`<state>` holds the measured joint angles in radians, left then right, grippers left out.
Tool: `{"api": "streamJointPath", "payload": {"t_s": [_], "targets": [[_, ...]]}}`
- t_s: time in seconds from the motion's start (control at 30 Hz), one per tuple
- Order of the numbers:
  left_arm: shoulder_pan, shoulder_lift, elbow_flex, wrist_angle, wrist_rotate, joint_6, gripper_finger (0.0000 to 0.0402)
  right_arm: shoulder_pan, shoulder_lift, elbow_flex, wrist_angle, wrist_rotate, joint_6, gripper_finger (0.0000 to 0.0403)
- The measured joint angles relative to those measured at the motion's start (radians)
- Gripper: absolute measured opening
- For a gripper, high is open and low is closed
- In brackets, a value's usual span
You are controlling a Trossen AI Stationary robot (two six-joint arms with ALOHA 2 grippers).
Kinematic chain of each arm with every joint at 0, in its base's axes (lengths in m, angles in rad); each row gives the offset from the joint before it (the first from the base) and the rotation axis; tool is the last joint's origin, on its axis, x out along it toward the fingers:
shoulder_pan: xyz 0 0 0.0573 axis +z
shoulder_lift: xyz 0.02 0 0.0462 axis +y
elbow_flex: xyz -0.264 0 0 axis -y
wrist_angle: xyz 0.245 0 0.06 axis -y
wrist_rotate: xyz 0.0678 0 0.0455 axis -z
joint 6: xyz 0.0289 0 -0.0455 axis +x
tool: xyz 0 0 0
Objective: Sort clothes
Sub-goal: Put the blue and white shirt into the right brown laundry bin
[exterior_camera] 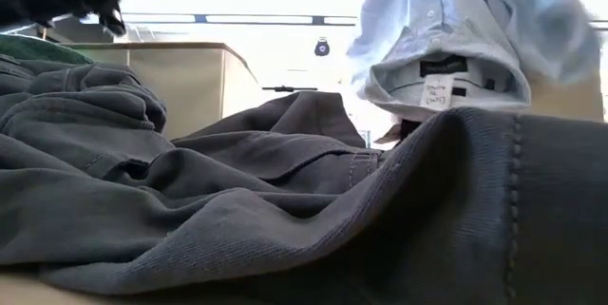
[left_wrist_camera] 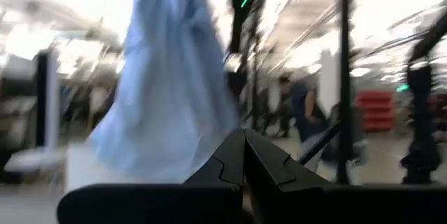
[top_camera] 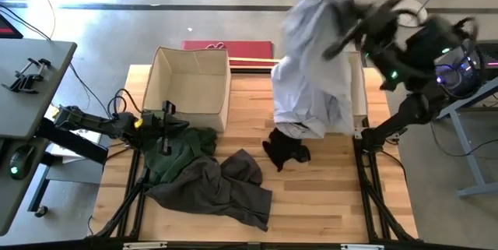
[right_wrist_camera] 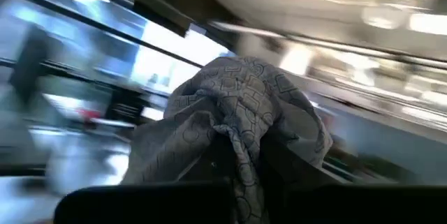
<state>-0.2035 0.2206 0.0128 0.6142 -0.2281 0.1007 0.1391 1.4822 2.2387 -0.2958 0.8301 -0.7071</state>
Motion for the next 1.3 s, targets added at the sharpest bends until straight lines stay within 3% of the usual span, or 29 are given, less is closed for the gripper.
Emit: {"api": "streamJointPath", "payload": {"t_s": [0.1, 0.17, 0.27, 0.37, 0.53, 0.63, 0.77, 0.87, 0.97, 1.07, 1.3], "targets": [[0.000, 0.019, 0.014, 0.154, 0.072, 0.069, 0.0000, 0.019, 0.016, -0.004, -0.077, -0.354, 0.136, 0.0013], [0.000, 0.042, 0.057, 0.167, 0.085, 0.121, 0.0000, 0.025, 0.025, -0.004, -0.052, -0.573, 0.150, 0.0013], [0.000, 0.111, 0.139, 0.128, 0.077, 0.181, 0.0000, 0.041, 0.031, -0.004, 0.099, -0.734, 0.110, 0.0013], [0.000, 0.210, 0.206, 0.115, 0.065, 0.223, 0.0000, 0.053, 0.031, -0.002, 0.254, -0.710, -0.040, 0.0013], [0.000, 0.374, 0.266, 0.115, 0.043, 0.277, 0.0000, 0.017, 0.029, -0.002, 0.486, -0.567, -0.404, 0.0013], [0.000, 0.447, 0.279, 0.117, 0.004, 0.278, 0.0000, -0.035, 0.027, -0.002, 0.670, -0.560, -0.564, 0.0013], [0.000, 0.502, 0.285, 0.133, -0.033, 0.278, 0.0000, -0.122, 0.022, 0.000, 0.851, -0.559, -0.615, 0.0013], [0.000, 0.520, 0.285, 0.140, -0.037, 0.277, 0.0000, -0.187, 0.010, -0.001, 0.855, -0.540, -0.578, 0.0014], [0.000, 0.519, 0.285, 0.141, -0.037, 0.269, 0.0000, -0.252, -0.006, -0.001, 0.748, -0.430, -0.458, 0.0014], [0.000, 0.519, 0.285, 0.139, -0.037, 0.269, 0.0000, -0.346, -0.020, 0.000, 0.484, -0.298, -0.305, 0.0014], [0.000, 0.519, 0.285, 0.136, -0.038, 0.249, 0.0000, -0.590, 0.001, -0.002, -0.155, -0.313, 0.168, 0.0014]]}}
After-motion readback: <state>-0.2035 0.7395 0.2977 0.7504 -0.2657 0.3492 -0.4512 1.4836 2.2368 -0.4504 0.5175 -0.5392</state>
